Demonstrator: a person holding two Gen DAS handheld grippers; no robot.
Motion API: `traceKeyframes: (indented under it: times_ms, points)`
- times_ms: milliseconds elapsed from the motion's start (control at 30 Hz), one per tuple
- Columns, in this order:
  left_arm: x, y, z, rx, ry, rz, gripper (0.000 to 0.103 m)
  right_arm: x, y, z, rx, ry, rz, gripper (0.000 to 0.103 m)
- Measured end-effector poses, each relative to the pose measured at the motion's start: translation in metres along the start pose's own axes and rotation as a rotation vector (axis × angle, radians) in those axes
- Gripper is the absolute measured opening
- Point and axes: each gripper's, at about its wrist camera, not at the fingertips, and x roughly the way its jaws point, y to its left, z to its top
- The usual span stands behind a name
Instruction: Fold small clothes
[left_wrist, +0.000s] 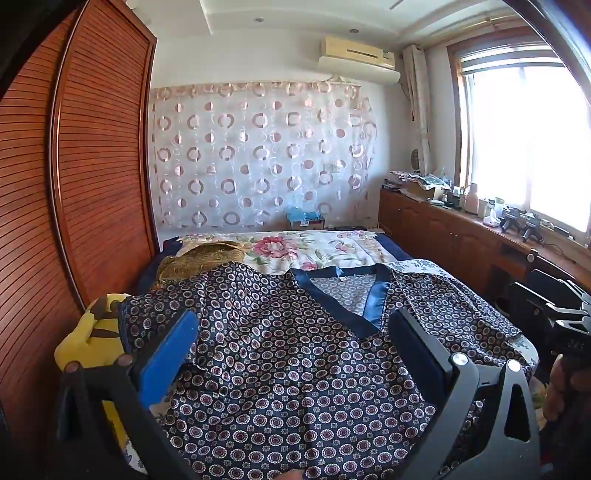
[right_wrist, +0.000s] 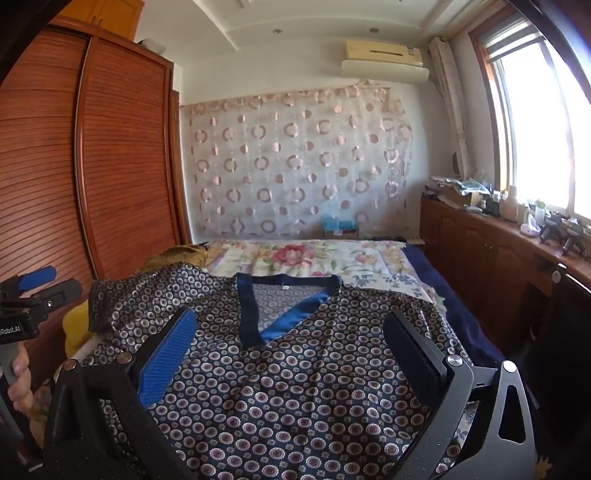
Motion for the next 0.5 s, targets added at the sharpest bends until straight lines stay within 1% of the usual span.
traceKeyframes:
  times_ms: [233,500]
  points:
    - [-0.0054,0.0005,0.0024,-0.001,-0.019,0.005,0.103,0.0005,0.0009,-0.0001,-0.001,0.0,0.001,0.103]
    - [-0.0063,-0.0022,0.0043,0.005,-0.017,0.009,0.103,0.0011,0.0002,0.0012,0.0,-0.001,-0.001,0.103]
